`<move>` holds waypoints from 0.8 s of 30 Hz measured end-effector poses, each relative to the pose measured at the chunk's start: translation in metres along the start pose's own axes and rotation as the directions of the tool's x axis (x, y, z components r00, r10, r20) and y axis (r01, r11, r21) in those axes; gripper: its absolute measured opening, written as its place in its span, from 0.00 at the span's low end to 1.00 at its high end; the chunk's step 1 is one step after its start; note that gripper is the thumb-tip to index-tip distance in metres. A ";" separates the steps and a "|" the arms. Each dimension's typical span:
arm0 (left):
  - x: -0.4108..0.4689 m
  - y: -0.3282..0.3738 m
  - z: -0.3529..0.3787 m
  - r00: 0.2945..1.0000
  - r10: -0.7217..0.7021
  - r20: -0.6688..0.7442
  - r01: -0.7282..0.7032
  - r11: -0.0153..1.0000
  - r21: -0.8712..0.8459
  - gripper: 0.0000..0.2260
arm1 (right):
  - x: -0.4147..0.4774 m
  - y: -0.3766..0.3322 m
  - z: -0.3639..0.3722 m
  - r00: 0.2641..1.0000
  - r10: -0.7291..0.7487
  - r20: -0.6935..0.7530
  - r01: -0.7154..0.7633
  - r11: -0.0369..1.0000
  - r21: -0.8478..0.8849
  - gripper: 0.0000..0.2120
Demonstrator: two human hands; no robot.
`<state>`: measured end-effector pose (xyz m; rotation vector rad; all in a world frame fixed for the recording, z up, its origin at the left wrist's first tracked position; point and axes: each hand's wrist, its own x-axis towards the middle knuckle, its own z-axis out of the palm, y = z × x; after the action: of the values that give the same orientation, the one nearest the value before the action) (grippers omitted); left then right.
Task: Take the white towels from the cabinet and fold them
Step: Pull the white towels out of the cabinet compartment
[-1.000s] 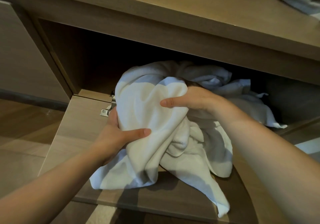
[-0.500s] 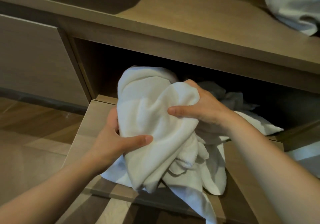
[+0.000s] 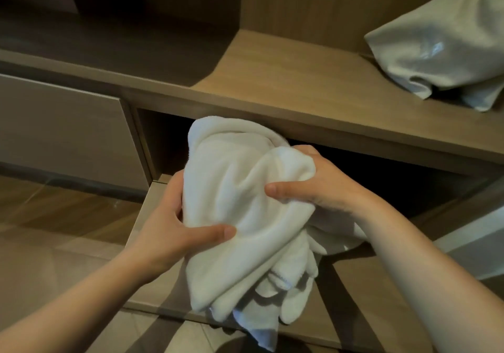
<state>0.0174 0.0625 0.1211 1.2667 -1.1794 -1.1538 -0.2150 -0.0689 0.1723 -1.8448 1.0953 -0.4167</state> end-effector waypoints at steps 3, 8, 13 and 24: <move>-0.002 0.034 -0.002 1.000 0.000 0.015 -0.001 0.998 0.069 0.42 | -0.011 -0.019 -0.011 0.997 -0.041 0.061 0.033 0.991 0.130 0.29; -0.017 0.104 -0.003 0.999 -0.032 -0.020 0.035 0.988 0.153 0.42 | -0.041 -0.064 -0.029 0.997 0.002 0.077 -0.024 0.958 0.285 0.33; -0.033 0.201 -0.004 1.000 -0.012 0.001 0.011 0.974 0.225 0.42 | -0.079 -0.133 -0.061 0.999 0.049 -0.003 -0.047 0.961 0.273 0.38; -0.040 0.493 -0.006 0.995 0.068 0.075 -0.087 0.953 0.291 0.41 | -0.146 -0.377 -0.214 0.991 -0.034 -0.132 0.062 0.975 0.211 0.38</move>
<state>0.0060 0.0978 0.6143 1.3994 -1.4774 -0.9920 -0.2443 0.0043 0.6233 -1.6737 1.0486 -0.6639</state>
